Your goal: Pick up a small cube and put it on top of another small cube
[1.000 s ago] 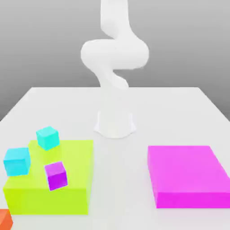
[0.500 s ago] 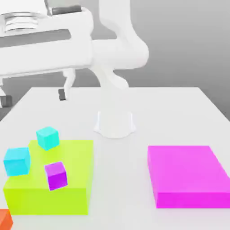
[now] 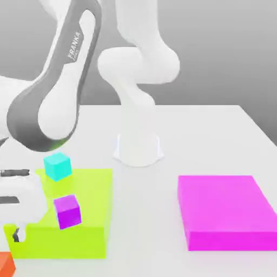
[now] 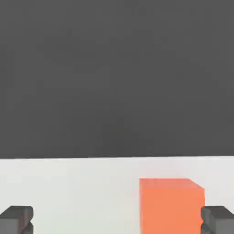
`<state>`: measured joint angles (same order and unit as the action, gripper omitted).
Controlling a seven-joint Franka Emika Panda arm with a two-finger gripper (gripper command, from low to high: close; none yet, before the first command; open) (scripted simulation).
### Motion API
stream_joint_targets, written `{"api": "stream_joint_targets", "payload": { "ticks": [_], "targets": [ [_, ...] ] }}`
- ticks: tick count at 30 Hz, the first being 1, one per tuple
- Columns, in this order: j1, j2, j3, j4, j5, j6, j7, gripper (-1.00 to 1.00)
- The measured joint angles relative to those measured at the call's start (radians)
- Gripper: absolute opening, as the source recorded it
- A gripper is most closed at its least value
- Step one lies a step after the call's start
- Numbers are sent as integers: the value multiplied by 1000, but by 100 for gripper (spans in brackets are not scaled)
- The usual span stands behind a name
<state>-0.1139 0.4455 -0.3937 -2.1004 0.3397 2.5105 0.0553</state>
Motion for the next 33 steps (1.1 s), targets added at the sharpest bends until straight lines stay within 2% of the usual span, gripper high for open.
{"api": "stream_joint_targets", "payload": {
  "ticks": [4,5,11,16,20,26,33],
  "targets": [
    [-51,138,39,30,38,85,-49,0],
    [-64,170,56,38,54,108,-61,-100],
    [-71,186,63,42,64,118,-68,-100],
    [-37,59,-2,5,0,31,-26,-100],
    [-151,13,-67,-57,53,79,-78,-100],
    [-268,-128,-44,-183,86,25,-379,-100],
    [-320,-326,-28,-337,77,-70,-773,-100]
  ]
}}
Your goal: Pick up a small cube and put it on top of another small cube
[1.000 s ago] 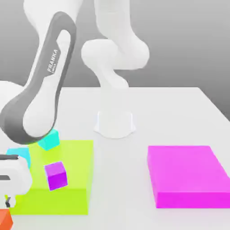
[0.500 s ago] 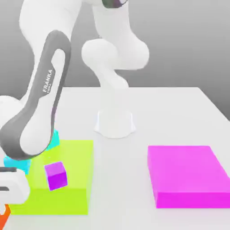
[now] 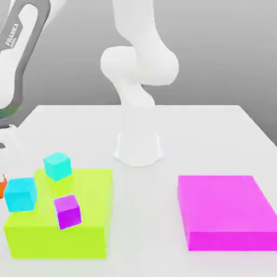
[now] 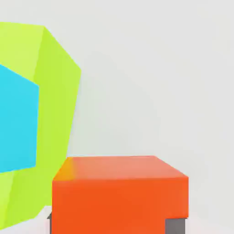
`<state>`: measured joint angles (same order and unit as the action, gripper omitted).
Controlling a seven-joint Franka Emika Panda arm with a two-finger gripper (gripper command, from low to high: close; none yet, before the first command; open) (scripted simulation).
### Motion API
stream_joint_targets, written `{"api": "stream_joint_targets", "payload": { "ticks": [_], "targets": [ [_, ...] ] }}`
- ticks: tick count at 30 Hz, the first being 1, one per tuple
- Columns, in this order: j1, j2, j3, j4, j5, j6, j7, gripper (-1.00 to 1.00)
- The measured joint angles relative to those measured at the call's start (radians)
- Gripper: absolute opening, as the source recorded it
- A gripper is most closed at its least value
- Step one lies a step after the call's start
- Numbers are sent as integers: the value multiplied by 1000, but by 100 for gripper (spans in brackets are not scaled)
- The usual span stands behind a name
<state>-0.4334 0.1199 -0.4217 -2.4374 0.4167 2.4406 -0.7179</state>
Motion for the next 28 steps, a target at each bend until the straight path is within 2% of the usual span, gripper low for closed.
{"api": "stream_joint_targets", "payload": {
  "ticks": [4,7,19,21,25,26,28],
  "targets": [
    [-28,-127,5,-90,-42,-44,-202,-100],
    [-14,-229,19,-150,-114,-73,-322,-100],
    [-30,-671,139,-381,-551,-179,-678,-100],
    [-30,-664,152,-405,-591,-140,-691,-100],
    [-23,-557,136,-455,-610,19,-697,-100],
    [-22,-539,132,-462,-611,45,-698,100],
    [-22,-539,132,-462,-611,45,-698,100]
  ]
}}
